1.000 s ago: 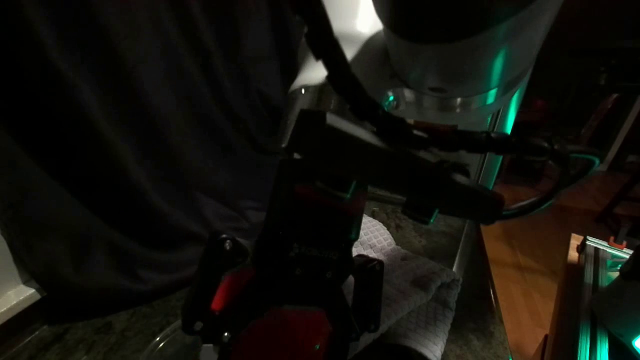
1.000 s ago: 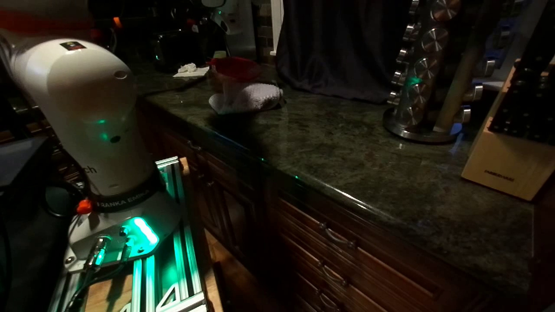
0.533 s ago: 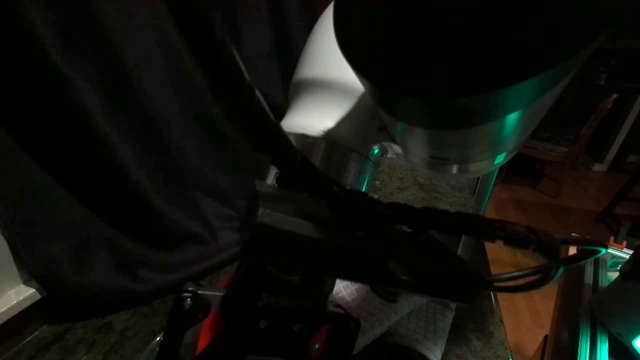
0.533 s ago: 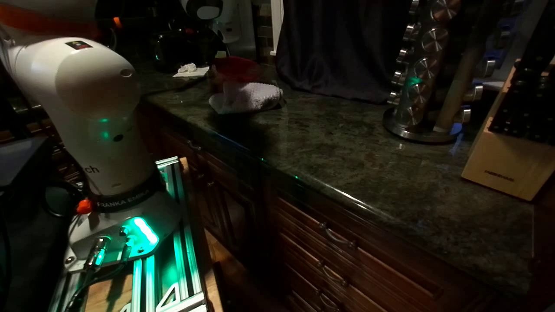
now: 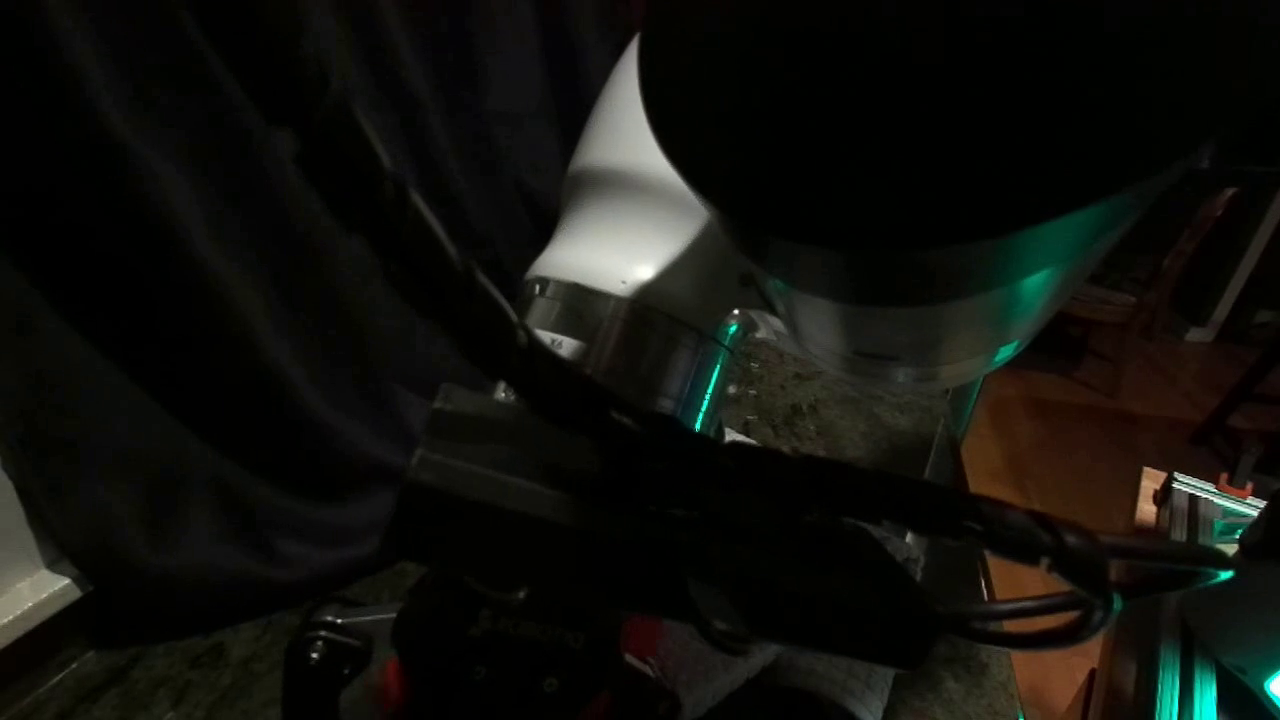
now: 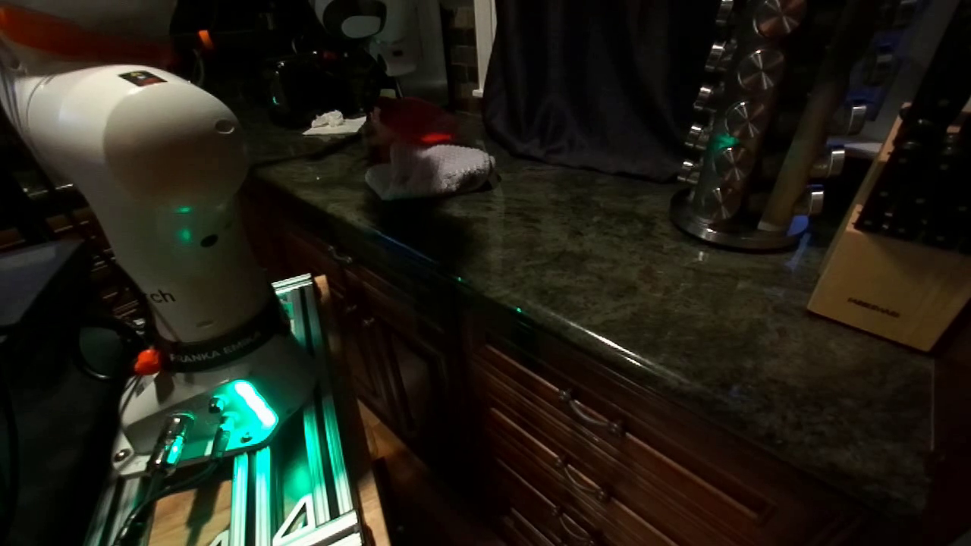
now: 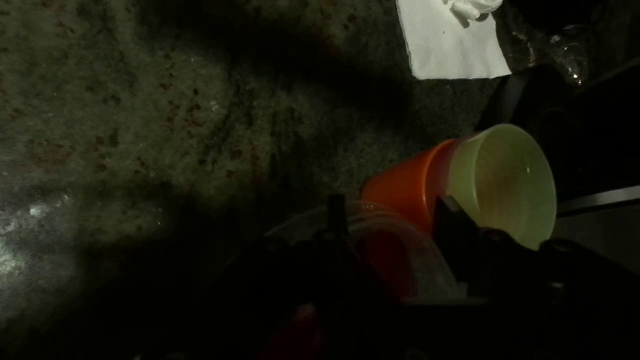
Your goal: Shift the red lid to the right
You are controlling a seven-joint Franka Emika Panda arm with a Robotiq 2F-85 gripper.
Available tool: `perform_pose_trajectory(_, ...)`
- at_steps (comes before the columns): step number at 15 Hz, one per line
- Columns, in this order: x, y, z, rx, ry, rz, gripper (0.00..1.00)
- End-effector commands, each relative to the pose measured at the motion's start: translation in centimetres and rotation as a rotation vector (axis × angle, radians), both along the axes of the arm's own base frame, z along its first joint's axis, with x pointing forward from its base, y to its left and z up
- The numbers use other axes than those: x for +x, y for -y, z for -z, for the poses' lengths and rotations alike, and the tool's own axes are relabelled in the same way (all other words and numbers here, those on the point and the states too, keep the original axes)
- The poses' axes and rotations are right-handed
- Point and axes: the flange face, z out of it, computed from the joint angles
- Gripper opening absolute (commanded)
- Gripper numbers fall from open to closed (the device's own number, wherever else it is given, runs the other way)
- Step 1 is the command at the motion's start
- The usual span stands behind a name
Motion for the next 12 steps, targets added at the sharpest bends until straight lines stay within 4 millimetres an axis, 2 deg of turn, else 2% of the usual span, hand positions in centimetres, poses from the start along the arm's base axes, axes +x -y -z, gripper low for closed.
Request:
perform_pose_trajectory(1,-0.5,0.3,0.0,0.015,-0.014,0.068,0.72)
perform_pose_trajectory(3,-0.5,0.8,0.0,0.027,-0.016,0.102,0.82)
perform_pose_trajectory(5,-0.7,1.1,0.1,0.039,-0.026,0.141,0.85)
perform_pose_trajectory(7,-0.9,1.6,0.1,0.045,-0.032,0.166,0.97)
perform_pose_trajectory(8,-1.1,1.9,0.0,0.034,-0.032,0.167,1.0)
perform_pose_trajectory(12,-2.1,3.7,-0.5,0.004,-0.047,0.185,1.0)
